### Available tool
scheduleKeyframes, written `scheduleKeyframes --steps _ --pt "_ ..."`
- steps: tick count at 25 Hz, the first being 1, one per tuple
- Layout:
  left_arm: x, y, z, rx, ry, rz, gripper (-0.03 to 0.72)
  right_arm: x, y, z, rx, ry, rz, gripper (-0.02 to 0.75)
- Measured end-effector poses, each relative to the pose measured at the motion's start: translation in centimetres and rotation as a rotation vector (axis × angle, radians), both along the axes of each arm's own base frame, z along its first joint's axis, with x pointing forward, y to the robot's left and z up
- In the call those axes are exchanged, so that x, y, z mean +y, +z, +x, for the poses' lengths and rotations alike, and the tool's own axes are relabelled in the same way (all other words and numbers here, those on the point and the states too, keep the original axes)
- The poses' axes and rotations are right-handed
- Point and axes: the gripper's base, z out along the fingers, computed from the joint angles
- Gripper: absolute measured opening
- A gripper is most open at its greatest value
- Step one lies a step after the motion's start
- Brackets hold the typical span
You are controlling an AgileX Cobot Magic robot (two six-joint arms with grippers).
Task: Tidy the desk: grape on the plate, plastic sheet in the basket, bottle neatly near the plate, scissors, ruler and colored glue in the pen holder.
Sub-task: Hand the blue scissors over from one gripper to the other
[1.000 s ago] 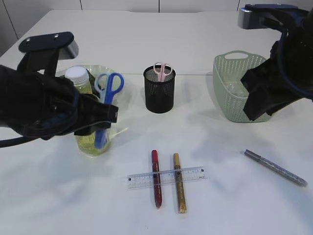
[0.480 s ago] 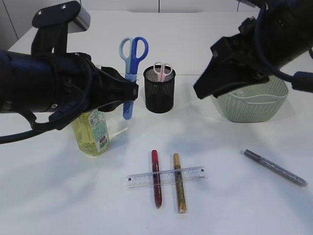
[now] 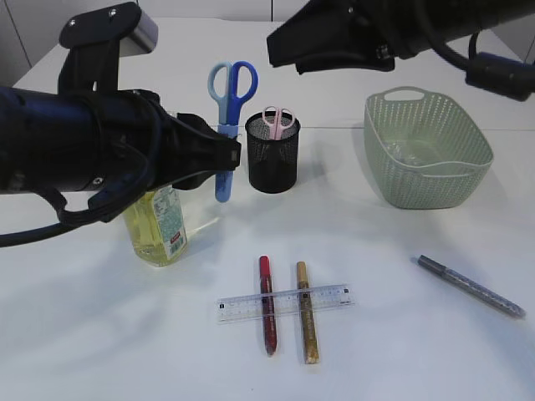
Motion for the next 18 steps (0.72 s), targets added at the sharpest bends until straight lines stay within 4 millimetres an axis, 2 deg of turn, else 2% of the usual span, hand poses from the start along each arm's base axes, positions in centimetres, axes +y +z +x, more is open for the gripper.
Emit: scheduleKeyframes --steps 6,18 --pt "-0.3 0.4 0.0 -0.032 -0.020 -0.045 0.141 0.6 0.0 0.8 -0.016 -0.007 0.094 0.440" --pt "-0.3 0.5 0.0 -0.037 -0.024 -0.049 0.141 3.7 -1.9 1.5 -0.015 0.009 0.100 0.459"
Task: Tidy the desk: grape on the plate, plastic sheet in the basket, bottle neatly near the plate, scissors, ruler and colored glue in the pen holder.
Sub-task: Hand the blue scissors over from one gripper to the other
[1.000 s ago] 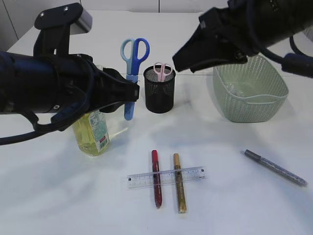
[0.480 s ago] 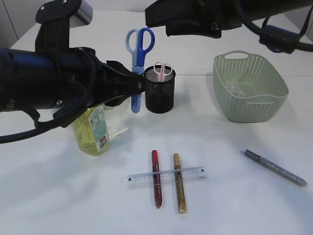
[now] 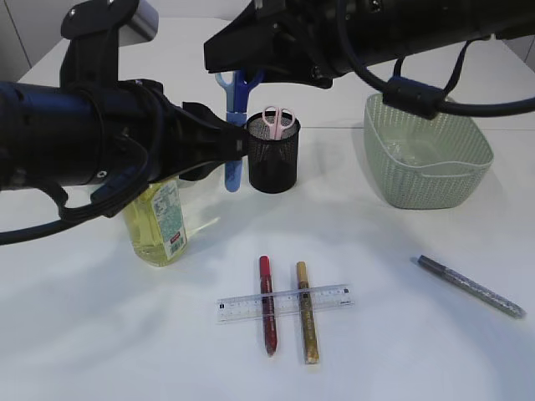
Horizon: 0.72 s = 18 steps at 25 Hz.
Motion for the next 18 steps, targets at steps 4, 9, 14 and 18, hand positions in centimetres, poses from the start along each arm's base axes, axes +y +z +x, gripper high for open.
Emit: scheduleKeyframes --steps 4,9,14,18 --pt "0.0 0.0 0.0 0.000 0.000 0.000 0.141 0.2 -0.5 0.4 -0.001 -0.023 -0.005 0.459" --pt "0.0 0.0 0.0 0.000 0.000 0.000 0.141 0.4 -1.1 1.0 0.021 -0.039 0.001 0.459" --pt "0.0 0.0 0.0 0.000 0.000 0.000 0.141 0.6 -1.7 1.4 0.035 -0.042 0.009 0.396" --pt "0.0 0.0 0.0 0.000 0.000 0.000 0.141 0.6 -1.8 1.4 0.034 -0.040 0.008 0.281"
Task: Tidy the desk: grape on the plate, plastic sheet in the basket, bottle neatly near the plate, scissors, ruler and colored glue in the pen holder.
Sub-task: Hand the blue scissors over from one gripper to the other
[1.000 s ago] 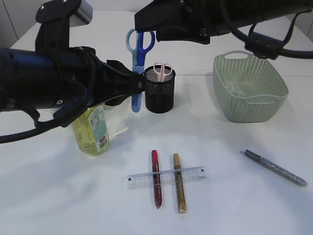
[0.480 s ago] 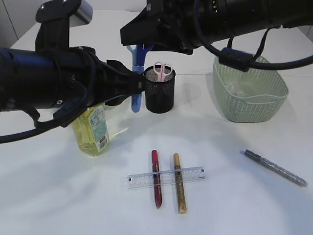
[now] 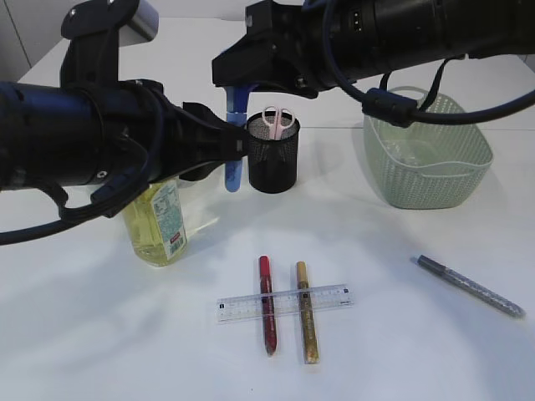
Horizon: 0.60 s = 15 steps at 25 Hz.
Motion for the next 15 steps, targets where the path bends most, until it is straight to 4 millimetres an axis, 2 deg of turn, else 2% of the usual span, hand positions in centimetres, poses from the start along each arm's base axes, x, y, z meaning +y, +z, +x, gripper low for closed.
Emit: scheduleKeyframes --steps 7,15 --pt "0.00 0.00 0.00 -0.001 -0.001 0.001 0.141 -0.05 -0.02 0.07 -0.014 -0.003 -0.010 0.076" --pt "0.00 0.00 0.00 -0.005 -0.004 0.005 0.152 -0.07 -0.10 0.09 -0.015 -0.006 -0.013 0.056"
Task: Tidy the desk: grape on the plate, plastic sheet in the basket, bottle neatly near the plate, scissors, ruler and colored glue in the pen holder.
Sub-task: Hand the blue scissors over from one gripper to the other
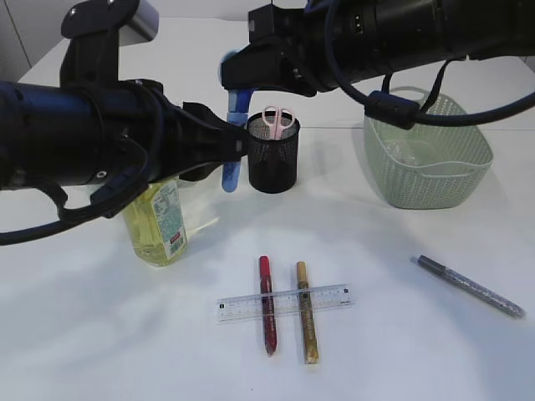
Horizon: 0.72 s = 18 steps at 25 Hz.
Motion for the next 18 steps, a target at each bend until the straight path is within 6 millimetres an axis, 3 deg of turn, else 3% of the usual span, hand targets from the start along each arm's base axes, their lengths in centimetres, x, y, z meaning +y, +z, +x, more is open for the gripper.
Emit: scheduleKeyframes --steps 3,6,8,13,18 --pt "0.0 0.0 0.0 -0.001 -0.001 0.007 0.251 0.0 0.0 0.0 0.003 0.000 0.006 0.056" --pt "0.1 -0.2 0.0 0.007 0.004 0.022 0.454 0.1 0.0 -0.1 0.002 0.004 0.005 0.056" --pt "0.2 -0.3 0.0 0.016 0.010 0.035 0.536 0.1 0.0 0.0 -0.008 0.004 0.001 0.055" --pt "1.0 -0.1 -0.4 0.047 0.045 0.087 0.581 -0.2 0.1 0.4 -0.050 -0.038 -0.019 0.055" --pt "3.3 0.6 -1.5 0.122 0.133 0.209 0.535 -1.4 -0.1 1.8 -0.099 -0.156 -0.048 0.055"
